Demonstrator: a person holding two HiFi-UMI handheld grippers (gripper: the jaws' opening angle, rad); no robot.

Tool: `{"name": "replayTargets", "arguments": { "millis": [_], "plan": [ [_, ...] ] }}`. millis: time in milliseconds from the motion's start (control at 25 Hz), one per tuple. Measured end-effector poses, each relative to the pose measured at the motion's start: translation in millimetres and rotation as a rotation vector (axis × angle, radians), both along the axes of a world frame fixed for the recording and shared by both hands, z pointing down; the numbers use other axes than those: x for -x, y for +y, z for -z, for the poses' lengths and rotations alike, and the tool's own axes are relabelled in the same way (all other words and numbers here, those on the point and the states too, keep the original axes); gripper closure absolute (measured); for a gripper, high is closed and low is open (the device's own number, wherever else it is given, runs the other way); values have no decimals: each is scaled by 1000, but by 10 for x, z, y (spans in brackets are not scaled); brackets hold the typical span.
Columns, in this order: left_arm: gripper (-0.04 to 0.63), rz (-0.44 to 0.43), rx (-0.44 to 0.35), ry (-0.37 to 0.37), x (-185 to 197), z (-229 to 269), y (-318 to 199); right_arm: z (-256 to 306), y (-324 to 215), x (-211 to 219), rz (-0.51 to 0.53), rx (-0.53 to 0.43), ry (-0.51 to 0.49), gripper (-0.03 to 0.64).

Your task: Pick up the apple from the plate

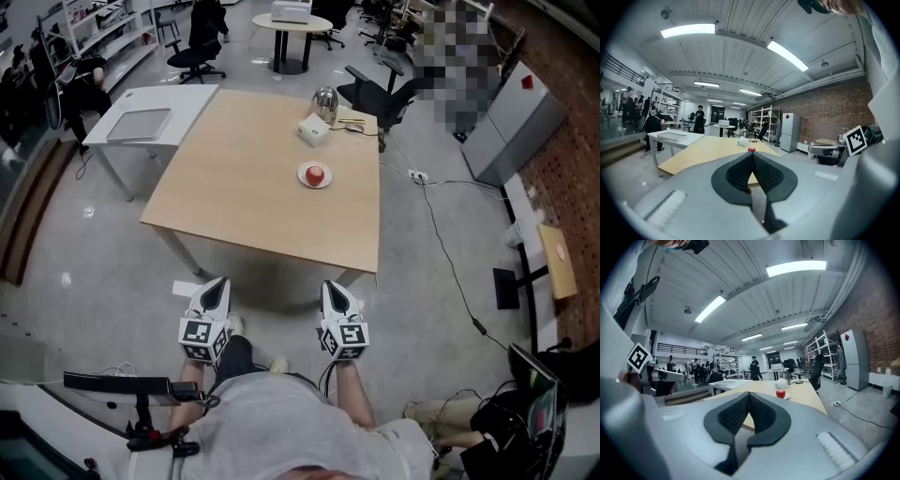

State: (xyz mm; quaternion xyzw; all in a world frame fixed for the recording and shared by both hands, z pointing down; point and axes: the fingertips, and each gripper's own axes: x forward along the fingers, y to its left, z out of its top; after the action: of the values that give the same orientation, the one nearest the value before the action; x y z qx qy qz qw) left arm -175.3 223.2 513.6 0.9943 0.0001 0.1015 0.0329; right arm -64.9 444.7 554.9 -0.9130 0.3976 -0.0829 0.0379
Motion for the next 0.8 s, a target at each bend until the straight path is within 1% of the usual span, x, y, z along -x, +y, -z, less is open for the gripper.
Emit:
{"name": "replayTargets", "arguments": {
  "millis": [120, 240, 440, 600, 800],
  "plan": [
    [575, 17, 7, -7, -1, -32, -177, -38, -200, -20, 19, 13, -13, 611],
    [575, 13, 13, -15, -117, -92, -603, -57, -618, -132, 16, 19, -19, 611],
    [575, -18, 23, -15, -524, -143, -1257, -99, -1199, -474, -31, 24, -7, 611],
    [575, -56, 19, -16, -882, -132, -1614, -113, -1538, -739, -58, 41, -10, 611],
    [575, -91, 27, -23, -1197, -113, -2020, -91, -1896, -972, -97, 49, -22, 611]
  ]
}}
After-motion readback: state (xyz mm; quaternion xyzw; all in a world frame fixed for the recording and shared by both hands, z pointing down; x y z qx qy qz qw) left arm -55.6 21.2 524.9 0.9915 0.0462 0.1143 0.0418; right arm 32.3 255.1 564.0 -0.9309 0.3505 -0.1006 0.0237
